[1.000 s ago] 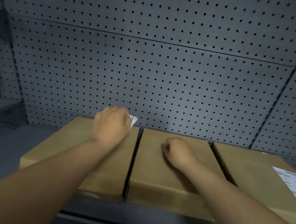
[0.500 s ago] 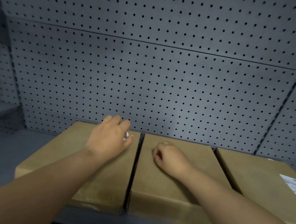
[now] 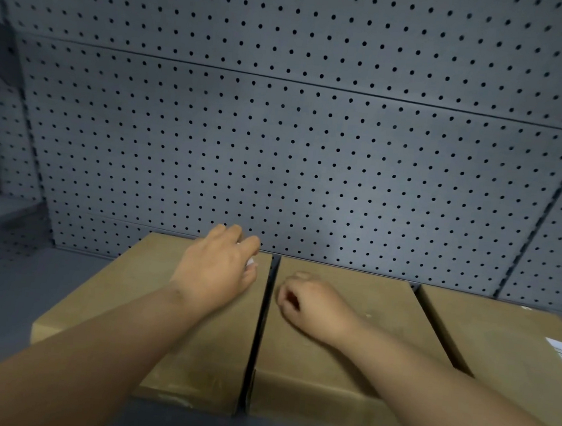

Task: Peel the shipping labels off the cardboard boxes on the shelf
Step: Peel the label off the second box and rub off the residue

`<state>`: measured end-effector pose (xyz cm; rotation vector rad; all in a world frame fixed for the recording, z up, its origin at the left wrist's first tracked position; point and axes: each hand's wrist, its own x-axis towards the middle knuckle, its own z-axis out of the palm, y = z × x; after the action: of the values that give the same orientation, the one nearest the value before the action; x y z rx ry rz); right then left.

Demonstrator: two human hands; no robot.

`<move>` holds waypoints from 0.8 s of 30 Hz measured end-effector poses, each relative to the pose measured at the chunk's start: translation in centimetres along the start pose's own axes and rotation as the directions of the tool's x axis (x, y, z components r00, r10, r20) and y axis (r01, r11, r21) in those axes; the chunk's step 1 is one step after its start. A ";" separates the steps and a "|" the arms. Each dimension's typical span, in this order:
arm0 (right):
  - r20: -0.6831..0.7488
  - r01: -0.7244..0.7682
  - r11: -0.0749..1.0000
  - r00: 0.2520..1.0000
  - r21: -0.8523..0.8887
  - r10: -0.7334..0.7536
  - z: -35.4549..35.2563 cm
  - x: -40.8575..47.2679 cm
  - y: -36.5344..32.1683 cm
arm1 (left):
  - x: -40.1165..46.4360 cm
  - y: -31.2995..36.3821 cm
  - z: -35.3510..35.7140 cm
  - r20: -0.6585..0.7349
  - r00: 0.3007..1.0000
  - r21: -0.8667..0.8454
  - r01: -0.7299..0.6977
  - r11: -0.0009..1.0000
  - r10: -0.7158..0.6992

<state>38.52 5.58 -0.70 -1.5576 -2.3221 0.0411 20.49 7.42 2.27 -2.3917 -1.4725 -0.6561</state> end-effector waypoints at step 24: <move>-0.042 -0.134 0.991 0.990 -0.007 0.134 0.1 0.3 0.5 | -0.9 0.8 0.2 0.026 0.999 -0.032 -0.024 0.999 0.025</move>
<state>38.84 6.06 -0.86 -1.7014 -2.1862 0.0293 20.94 6.44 1.63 -2.4469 -1.4518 -0.6489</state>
